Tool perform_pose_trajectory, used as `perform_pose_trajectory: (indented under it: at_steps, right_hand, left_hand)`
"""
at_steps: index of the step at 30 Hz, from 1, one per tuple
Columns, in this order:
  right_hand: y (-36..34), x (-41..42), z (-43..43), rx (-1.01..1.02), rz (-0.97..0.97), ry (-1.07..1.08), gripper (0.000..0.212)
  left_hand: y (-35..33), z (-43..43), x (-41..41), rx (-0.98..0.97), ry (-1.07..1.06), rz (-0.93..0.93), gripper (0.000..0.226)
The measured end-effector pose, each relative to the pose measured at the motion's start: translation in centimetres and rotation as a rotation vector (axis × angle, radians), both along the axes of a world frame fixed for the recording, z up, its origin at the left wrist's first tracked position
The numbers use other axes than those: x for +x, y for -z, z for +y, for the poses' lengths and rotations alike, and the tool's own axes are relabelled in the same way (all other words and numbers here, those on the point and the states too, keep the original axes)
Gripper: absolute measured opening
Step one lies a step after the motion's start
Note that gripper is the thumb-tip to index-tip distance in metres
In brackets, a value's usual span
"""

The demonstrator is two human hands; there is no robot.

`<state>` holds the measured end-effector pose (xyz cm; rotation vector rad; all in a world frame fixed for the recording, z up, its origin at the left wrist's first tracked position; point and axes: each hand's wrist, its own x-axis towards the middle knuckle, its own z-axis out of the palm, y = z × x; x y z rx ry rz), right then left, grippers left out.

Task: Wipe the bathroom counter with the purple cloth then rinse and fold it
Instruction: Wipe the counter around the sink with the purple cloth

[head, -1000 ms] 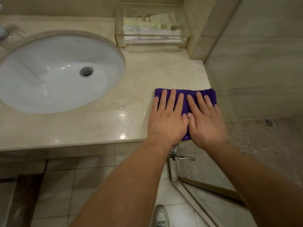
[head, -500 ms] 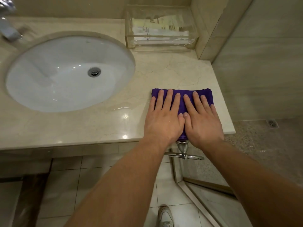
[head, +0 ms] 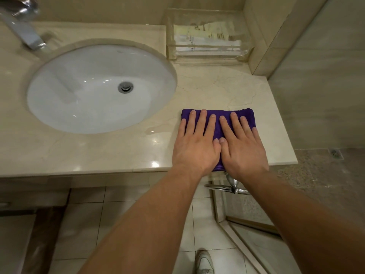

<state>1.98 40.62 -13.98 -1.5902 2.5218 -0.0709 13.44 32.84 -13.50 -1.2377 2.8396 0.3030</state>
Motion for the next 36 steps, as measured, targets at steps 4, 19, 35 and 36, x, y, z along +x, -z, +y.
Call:
perform_pose_trajectory:
  at_steps: [4,19,35,36]
  right_hand:
    - [0.1,0.8,-0.5,-0.002,0.004,-0.013,0.061]
    - [0.0,3.7,-1.7,-0.009,-0.013,-0.068,0.062]
    - [-0.1,7.3,-2.7,-0.004,-0.023,-0.122,0.063]
    - [-0.1,7.6,-2.8,-0.001,-0.025,-0.127,0.062]
  left_hand:
    - [-0.1,-0.2,0.9,0.002,-0.016,-0.005,0.062]
    - [-0.1,-0.8,4.0,-0.011,-0.080,-0.023,0.061]
    - [0.2,-1.0,8.0,-0.032,-0.145,-0.020,0.061]
    - [0.2,-1.0,8.3,-0.030,-0.149,-0.022,0.061]
